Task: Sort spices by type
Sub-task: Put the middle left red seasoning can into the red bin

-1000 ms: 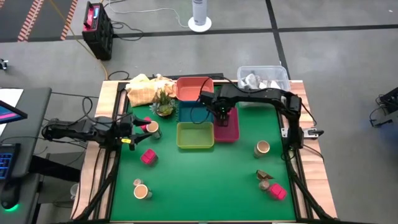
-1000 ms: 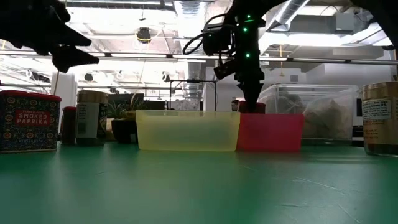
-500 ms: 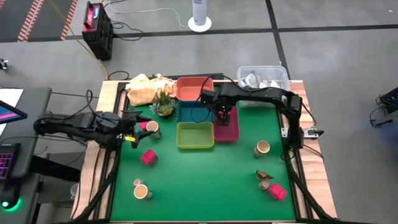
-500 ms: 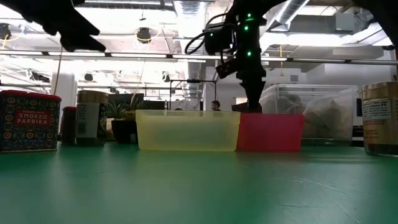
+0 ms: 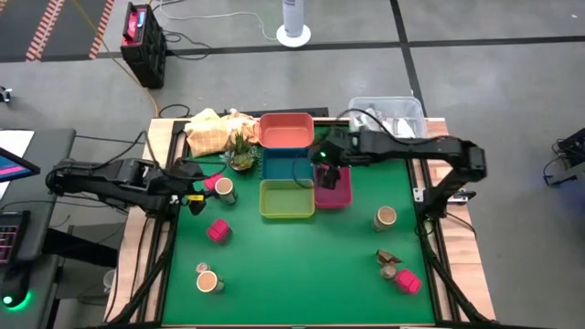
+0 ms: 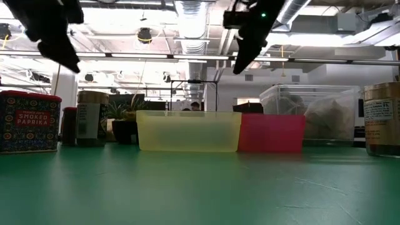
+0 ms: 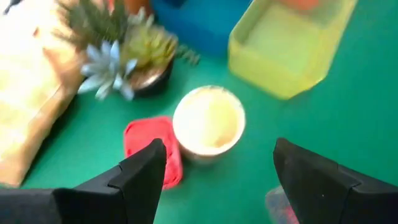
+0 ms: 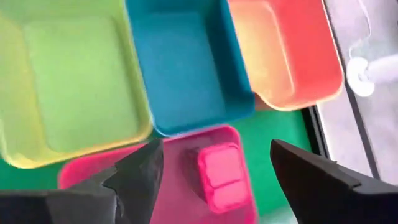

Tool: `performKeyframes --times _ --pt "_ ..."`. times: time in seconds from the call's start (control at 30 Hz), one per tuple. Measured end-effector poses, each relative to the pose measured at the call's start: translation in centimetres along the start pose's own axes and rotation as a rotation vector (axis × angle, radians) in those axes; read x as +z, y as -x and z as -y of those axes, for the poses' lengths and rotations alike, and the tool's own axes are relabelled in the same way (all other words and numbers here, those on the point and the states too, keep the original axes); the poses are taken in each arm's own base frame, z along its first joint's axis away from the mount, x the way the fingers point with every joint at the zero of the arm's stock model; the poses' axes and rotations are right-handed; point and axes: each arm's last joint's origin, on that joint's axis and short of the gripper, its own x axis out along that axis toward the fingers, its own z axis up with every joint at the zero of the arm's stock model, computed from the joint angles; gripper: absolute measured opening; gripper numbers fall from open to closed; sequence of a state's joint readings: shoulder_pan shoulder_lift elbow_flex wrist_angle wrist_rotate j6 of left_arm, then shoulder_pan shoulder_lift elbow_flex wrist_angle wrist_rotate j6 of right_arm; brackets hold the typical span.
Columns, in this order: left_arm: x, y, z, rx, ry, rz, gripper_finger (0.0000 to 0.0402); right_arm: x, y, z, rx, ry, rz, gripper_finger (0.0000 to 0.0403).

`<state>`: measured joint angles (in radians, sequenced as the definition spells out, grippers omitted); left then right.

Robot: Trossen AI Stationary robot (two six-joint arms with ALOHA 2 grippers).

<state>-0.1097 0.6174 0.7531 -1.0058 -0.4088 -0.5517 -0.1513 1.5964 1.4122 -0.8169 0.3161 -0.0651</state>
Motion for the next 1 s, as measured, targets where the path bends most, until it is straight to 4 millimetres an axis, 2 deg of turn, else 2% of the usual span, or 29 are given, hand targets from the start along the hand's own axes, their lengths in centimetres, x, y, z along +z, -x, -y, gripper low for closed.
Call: performKeyframes --times 0.2,0.43,0.5,0.67,0.8,1.0 --pt "-0.6 -0.3 -0.2 0.045 -0.032 -0.082 0.0283 -1.5 2.1 -2.3 0.028 -0.07 0.184 0.0329" --pt "0.0 -0.9 2.1 -0.26 0.066 -0.19 0.0283 -2.1 3.9 -6.4 -0.099 -0.043 0.246 0.0329" --pt "0.0 -1.0 3.0 -0.284 0.049 -0.217 0.0279 -2.2 4.3 -7.1 -0.134 -0.034 0.261 0.0329" --pt "0.7 -1.4 5.7 -0.245 -0.004 -0.304 0.0262 -2.4 4.4 -7.3 -0.137 -0.099 0.26 0.0329" --pt "1.5 -0.8 7.9 -0.196 -0.033 -0.346 0.0259 -2.4 4.3 -7.2 -0.138 -0.126 0.259 0.0329" --pt "1.5 -0.2 9.6 -0.018 -0.005 -0.381 0.0259 -1.9 4.8 -7.9 -0.129 -0.187 0.33 0.0329"
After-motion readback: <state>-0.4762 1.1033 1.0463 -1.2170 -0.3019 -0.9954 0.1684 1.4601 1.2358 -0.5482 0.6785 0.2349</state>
